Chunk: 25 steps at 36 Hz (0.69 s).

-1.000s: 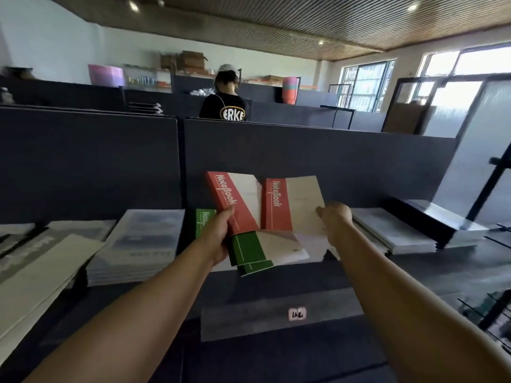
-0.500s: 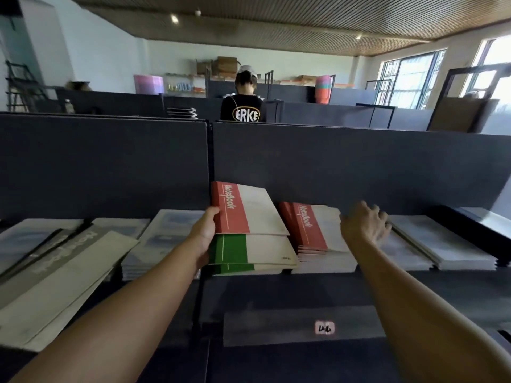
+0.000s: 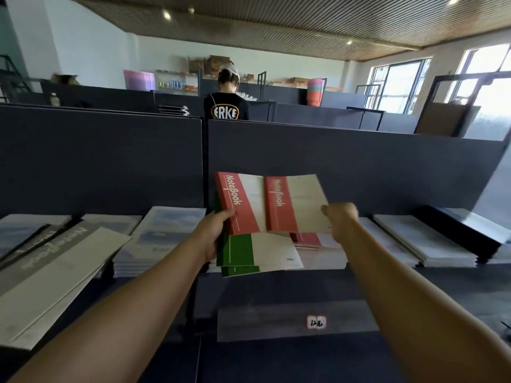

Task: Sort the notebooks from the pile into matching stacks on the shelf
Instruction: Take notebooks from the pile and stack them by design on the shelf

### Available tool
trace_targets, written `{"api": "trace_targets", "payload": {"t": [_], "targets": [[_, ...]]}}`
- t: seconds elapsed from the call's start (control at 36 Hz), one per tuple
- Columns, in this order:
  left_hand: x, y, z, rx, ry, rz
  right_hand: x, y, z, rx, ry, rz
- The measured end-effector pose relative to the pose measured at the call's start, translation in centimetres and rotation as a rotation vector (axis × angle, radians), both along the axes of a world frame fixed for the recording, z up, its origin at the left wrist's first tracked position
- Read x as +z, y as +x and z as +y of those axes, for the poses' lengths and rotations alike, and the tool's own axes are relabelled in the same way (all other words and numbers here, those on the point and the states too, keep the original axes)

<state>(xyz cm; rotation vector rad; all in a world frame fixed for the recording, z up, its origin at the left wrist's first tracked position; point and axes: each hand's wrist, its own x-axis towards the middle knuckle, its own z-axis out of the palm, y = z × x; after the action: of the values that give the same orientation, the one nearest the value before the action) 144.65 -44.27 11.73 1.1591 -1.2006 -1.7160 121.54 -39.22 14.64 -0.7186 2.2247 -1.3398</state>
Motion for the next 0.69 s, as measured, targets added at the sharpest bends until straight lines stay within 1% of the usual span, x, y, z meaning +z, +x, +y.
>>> {"api": "trace_targets", "payload": {"t": [0.03,0.06,0.08,0.11,0.14,0.17,0.19,0.22,0.25,0.28,0.31,0.33,0.39,0.44,0.47,0.5,0.56,0.61,0.64,0.69], "targets": [[0.0,0.2,-0.2,0.006,-0.006,-0.010,0.6,0.2,1.1,-0.016,0.100,0.078],[-0.1,0.4,-0.4,0.013,-0.008,-0.017,-0.1,0.0,1.9,0.033,0.271,0.340],[-0.1,0.6,-0.5,0.021,-0.001,-0.017,-0.2,-0.8,2.1,0.042,0.397,0.509],[-0.1,0.7,-0.6,0.030,0.008,-0.015,-0.5,-1.7,2.3,0.048,0.431,0.556],[-0.2,0.9,-0.6,0.041,0.012,-0.022,-0.9,-2.7,2.2,0.044,0.396,0.520],[-0.1,1.0,-0.6,0.050,0.008,-0.042,-1.3,-3.3,2.1,0.033,0.290,0.383],[-0.1,1.1,-0.7,0.061,-0.004,-0.068,-1.4,-3.7,1.6,-0.052,0.179,0.207],[-0.2,1.2,-0.8,0.074,-0.020,-0.095,-1.8,-3.7,1.5,-0.097,0.054,0.118],[-0.2,1.3,-0.9,0.083,-0.030,-0.117,-2.2,-3.8,1.4,-0.071,0.074,0.180],[-0.2,1.4,-0.9,0.087,-0.033,-0.130,-2.4,-3.9,1.4,-0.107,0.095,0.182],[-0.2,1.5,-1.0,0.086,-0.029,-0.127,-2.6,-3.9,1.2,-0.101,0.169,0.236],[-0.1,1.6,-1.0,0.083,-0.020,-0.113,-2.8,-3.8,1.1,-0.085,0.216,0.307],[-0.1,1.7,-1.0,0.081,0.003,-0.082,-2.8,-3.3,1.2,-0.102,0.301,0.537],[0.0,1.7,-1.0,0.070,0.011,-0.063,-2.6,-2.3,0.9,-0.097,0.258,0.727],[0.1,1.5,-1.0,0.060,0.012,-0.051,-2.4,-1.6,0.5,-0.036,0.198,0.728],[0.1,1.3,-0.9,0.053,0.016,-0.034,-2.1,-0.8,0.2,0.065,0.139,0.652],[0.2,0.8,-0.5,0.038,0.031,0.002,-1.3,1.2,-0.2,0.274,0.094,0.416],[0.2,0.4,-0.3,0.020,0.024,0.022,-0.5,2.9,-0.4,0.400,0.057,0.205],[0.2,0.2,-0.3,0.013,0.011,0.021,-0.2,3.4,-0.5,0.421,0.039,0.138],[0.1,0.0,-0.5,0.023,-0.015,0.009,-0.1,3.4,-1.0,0.350,-0.026,0.018]]}}
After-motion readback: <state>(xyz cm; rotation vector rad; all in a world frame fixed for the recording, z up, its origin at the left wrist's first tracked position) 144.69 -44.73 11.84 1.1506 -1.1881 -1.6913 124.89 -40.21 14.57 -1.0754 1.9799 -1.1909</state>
